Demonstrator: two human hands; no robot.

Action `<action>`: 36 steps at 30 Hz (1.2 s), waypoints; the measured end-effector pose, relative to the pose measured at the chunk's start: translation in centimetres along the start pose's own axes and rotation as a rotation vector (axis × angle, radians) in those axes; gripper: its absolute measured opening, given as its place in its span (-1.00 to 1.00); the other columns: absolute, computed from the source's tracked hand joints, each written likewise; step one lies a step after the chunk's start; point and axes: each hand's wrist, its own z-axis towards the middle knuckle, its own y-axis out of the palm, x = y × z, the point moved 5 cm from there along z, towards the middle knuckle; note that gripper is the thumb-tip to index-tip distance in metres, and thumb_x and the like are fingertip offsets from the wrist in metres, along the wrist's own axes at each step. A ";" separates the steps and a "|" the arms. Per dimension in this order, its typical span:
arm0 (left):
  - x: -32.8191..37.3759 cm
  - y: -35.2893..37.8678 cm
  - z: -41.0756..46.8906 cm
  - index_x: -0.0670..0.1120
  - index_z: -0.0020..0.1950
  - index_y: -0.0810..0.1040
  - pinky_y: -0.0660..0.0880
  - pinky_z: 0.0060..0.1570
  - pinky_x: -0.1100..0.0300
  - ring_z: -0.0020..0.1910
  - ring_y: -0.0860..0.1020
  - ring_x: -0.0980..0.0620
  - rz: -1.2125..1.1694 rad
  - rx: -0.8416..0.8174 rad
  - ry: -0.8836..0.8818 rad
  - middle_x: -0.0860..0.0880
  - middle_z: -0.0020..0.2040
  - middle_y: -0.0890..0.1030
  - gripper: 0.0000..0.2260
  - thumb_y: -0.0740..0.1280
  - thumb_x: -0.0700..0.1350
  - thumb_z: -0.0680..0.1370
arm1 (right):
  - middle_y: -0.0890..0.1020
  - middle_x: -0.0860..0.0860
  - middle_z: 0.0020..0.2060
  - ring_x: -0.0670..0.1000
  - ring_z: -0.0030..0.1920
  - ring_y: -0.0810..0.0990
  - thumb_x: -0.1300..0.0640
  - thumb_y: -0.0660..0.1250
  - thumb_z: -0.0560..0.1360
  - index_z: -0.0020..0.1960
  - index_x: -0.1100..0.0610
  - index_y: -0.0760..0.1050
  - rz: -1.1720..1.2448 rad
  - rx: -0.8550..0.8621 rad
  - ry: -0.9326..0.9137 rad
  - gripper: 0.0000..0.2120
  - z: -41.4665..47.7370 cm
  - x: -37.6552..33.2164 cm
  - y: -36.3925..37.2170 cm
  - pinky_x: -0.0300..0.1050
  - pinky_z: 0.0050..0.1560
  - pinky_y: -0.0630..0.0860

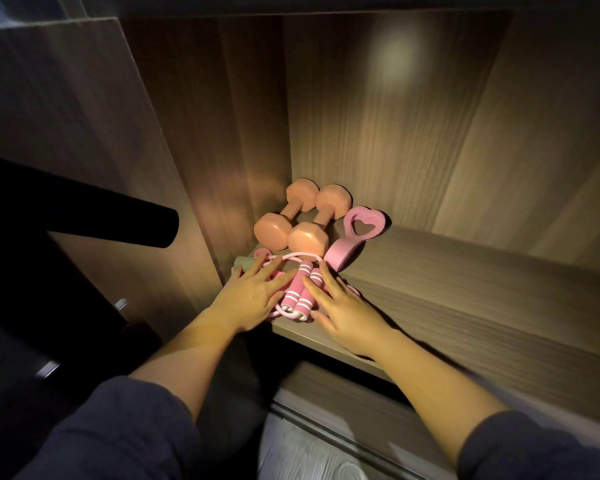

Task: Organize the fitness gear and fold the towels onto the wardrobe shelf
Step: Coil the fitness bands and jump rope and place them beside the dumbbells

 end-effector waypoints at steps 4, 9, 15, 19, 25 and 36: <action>-0.3 0.1 -0.6 0.14 0.61 -0.09 0.02 0.50 -0.24 0.59 -0.17 -0.13 0.046 0.031 0.017 -0.04 0.62 -0.07 -0.51 -0.04 0.11 0.69 | -0.29 0.03 0.57 0.17 0.58 -0.08 -0.06 0.09 0.66 0.60 -0.09 -0.16 -0.027 -0.039 -0.019 -0.39 -0.2 0.2 0.2 0.18 0.52 0.07; 0.4 -0.5 -0.3 0.12 0.61 -0.03 -0.01 0.49 -0.27 0.59 -0.18 -0.13 -0.008 0.000 -0.018 -0.05 0.62 -0.07 -0.51 -0.02 0.11 0.69 | -0.25 0.04 0.58 0.16 0.58 -0.14 -0.08 0.07 0.66 0.59 -0.11 -0.24 -0.066 -0.043 0.003 -0.36 0.2 0.5 0.1 0.15 0.56 -0.02; 0.4 -1.5 -1.3 0.05 0.61 0.01 -0.03 0.52 -0.20 0.59 -0.13 -0.08 -0.115 0.011 -0.092 -0.04 0.62 -0.02 -0.51 0.02 0.07 0.69 | -0.28 0.00 0.57 0.06 0.55 -0.30 -0.12 0.05 0.65 0.56 -0.18 -0.29 -0.117 -0.033 0.019 -0.35 -0.3 1.3 -0.6 0.09 0.45 -0.31; 0.9 -2.8 -2.4 0.02 0.60 0.05 0.01 0.52 -0.14 0.58 -0.04 -0.10 -0.144 0.066 -0.154 -0.04 0.61 0.04 -0.52 0.07 0.03 0.68 | -0.30 -0.08 0.55 0.05 0.54 -0.32 -0.12 0.04 0.65 0.57 -0.20 -0.23 -0.143 -0.046 0.075 -0.39 -1.6 1.7 -1.7 0.12 0.46 -0.31; 3.1 -5.5 -5.9 -0.02 0.57 0.14 0.12 0.46 -0.07 0.57 0.05 -0.11 -0.129 0.221 -0.239 -0.06 0.59 0.12 -0.52 0.07 0.07 0.66 | -0.17 -0.01 0.59 0.11 0.57 -0.24 -0.15 0.04 0.65 0.59 -0.16 -0.17 -0.188 0.003 0.197 -0.40 -6.4 -0.4 -4.4 0.24 0.50 -0.24; 12.0 -4.2 -17.7 0.00 0.57 0.14 0.09 0.49 -0.18 0.58 0.01 -0.11 -0.297 0.312 -0.231 -0.08 0.59 0.13 -0.46 0.13 0.15 0.63 | -0.16 -0.03 0.60 0.07 0.57 -0.26 -0.14 0.06 0.64 0.59 -0.16 -0.10 -0.061 0.087 0.400 -0.41 -20.1 -5.7 -5.0 0.23 0.52 -0.25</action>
